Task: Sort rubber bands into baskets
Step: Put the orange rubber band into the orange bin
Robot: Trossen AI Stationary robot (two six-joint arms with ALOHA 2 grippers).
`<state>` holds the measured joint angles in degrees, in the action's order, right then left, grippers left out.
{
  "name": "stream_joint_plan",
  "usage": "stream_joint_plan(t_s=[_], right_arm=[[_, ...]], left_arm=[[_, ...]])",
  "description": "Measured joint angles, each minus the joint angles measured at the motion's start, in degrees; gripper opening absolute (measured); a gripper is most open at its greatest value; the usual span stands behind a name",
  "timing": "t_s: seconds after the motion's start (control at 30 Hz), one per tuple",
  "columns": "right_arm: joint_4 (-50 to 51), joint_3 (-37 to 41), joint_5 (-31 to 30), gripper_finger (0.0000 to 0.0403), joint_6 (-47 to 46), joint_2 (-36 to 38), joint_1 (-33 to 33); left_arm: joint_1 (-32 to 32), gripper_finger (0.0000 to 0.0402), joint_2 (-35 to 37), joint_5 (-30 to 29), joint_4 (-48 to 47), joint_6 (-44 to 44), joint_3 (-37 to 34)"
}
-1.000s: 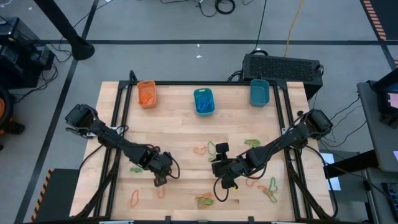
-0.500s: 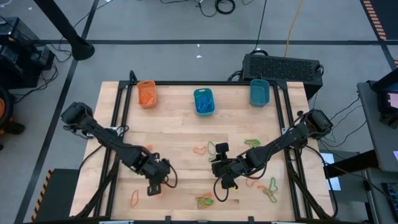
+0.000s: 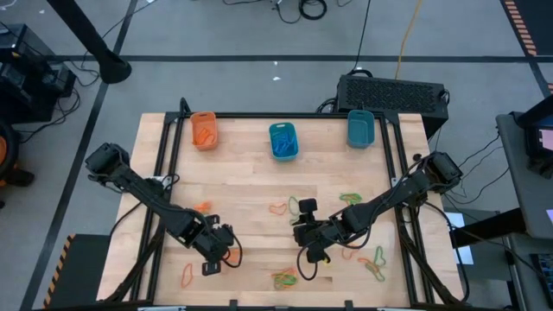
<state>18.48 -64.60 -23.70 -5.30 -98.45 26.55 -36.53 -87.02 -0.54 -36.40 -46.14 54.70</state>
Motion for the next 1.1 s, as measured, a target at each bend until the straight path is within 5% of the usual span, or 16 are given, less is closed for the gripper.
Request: stream_joint_plan(t_s=[0.37,0.67,1.1], right_arm=[[0.02,0.00,0.00,0.0144,0.20,0.00,0.00],[-0.04,0.00,0.00,0.0144,0.11,0.00,0.00],[-0.28,0.00,0.00,0.0144,0.00,0.00,-0.24]], left_arm=[[-0.13,0.0111,-1.43,-4.10,3.53,0.95,0.00],[-2.33,0.0111,-7.21,-1.68,9.48,14.91,0.01],[-7.49,0.0112,-8.79,2.00,14.84,8.77,-0.02]])
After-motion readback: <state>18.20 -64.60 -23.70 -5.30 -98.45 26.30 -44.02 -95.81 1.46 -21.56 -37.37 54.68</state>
